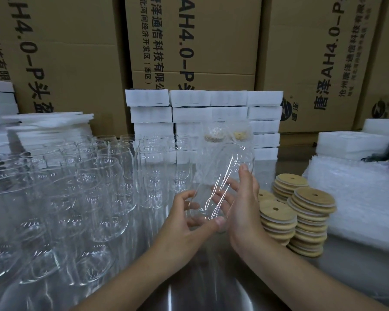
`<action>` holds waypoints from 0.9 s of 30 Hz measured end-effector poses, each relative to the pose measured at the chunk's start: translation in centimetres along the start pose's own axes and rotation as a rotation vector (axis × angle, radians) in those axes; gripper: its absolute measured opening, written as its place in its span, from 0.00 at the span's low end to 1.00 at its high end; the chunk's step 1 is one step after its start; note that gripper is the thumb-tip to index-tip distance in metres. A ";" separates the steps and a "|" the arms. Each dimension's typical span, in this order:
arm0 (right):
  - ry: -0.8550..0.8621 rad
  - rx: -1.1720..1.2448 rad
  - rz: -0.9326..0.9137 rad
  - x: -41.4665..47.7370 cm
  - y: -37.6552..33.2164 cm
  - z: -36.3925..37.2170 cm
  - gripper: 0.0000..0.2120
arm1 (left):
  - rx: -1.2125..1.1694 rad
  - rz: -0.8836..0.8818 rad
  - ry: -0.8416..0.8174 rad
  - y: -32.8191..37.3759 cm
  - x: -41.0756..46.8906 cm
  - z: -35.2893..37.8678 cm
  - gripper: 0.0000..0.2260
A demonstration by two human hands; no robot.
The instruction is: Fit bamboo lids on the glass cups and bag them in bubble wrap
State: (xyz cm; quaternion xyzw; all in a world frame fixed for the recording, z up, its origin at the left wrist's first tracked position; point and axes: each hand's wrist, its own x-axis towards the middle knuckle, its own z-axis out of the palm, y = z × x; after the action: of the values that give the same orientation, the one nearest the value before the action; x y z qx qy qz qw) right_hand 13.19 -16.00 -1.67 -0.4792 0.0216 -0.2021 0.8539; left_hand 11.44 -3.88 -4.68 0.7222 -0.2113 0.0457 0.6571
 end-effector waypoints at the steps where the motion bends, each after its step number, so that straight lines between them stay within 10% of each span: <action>1: -0.010 0.022 0.022 -0.1 -0.1 0.1 0.25 | -0.035 -0.017 0.007 0.0 0.2 0.0 0.32; 9: -0.251 -0.154 -0.041 -1.3 -1.5 0.1 0.38 | -0.325 -0.186 -0.023 -0.5 0.8 -0.6 0.14; 17: -0.528 -0.816 -0.374 -2.6 -2.8 0.3 0.37 | -0.304 -0.126 -0.053 -0.3 0.2 -1.2 0.35; 21: -0.305 -1.466 -0.688 -1.8 -5.9 -0.4 0.34 | -0.283 -0.151 0.075 -0.1 0.5 -1.3 0.34; 27: -0.428 -2.047 -0.240 -0.9 -9.1 -3.1 0.38 | -0.221 -0.166 0.109 -0.2 0.6 -1.6 0.33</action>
State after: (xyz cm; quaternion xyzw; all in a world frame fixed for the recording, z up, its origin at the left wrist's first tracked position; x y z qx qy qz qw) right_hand 8.68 -22.36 4.03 -0.9965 -0.0170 -0.0816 0.0022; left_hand 12.43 -2.53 -4.43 0.6567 -0.1184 0.0067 0.7447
